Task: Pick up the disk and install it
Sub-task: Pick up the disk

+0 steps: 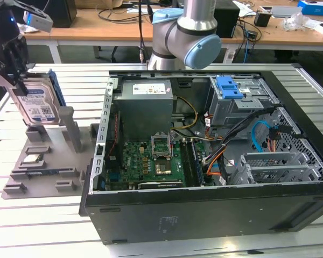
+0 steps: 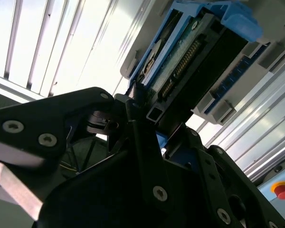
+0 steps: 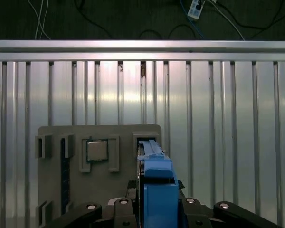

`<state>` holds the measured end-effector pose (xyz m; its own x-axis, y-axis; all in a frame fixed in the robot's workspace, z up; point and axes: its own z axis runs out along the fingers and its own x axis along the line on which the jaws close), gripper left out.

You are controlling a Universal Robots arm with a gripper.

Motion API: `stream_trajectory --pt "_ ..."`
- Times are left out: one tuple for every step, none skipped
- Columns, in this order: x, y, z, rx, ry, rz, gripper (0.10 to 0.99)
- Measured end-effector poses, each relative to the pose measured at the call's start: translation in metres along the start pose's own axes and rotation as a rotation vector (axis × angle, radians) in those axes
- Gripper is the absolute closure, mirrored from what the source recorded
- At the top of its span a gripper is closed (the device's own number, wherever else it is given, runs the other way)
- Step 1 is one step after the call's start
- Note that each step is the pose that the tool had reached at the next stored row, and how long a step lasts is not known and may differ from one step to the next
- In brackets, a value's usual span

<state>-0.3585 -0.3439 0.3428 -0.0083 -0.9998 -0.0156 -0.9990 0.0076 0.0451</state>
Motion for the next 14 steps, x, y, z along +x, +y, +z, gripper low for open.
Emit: stream_trajectory --pt "0.0 0.0 -0.0011 0.0 0.0 0.0 0.718" --pt "0.0 0.0001 -0.0023 0.0 0.0 0.0 0.718" --pt "-0.0001 0.0002 -0.0035 0.0 0.0 0.0 0.718" --pt "-0.0001 0.0002 -0.0048 0.0 0.0 0.0 0.718" --pt "-0.0001 0.0003 -0.0058 0.0 0.0 0.0 0.718" --pt "-0.0001 0.0003 -0.0071 0.0 0.0 0.0 0.718" --pt "-0.0001 0.0004 -0.0085 0.0 0.0 0.0 0.718" --pt "-0.0002 0.0005 -0.01 0.0 0.0 0.0 0.718" --pt "-0.0002 0.0005 -0.0123 0.0 0.0 0.0 0.718" --pt "-0.0002 0.0006 -0.014 0.0 0.0 0.0 0.718" --pt "-0.0003 0.0007 -0.0157 0.0 0.0 0.0 0.718" --pt "-0.0003 0.0008 -0.0189 0.0 0.0 0.0 0.718" --pt "-0.0004 0.0009 -0.0211 0.0 0.0 0.0 0.718" --pt "-0.0005 0.001 -0.0228 0.0 0.0 0.0 0.718"
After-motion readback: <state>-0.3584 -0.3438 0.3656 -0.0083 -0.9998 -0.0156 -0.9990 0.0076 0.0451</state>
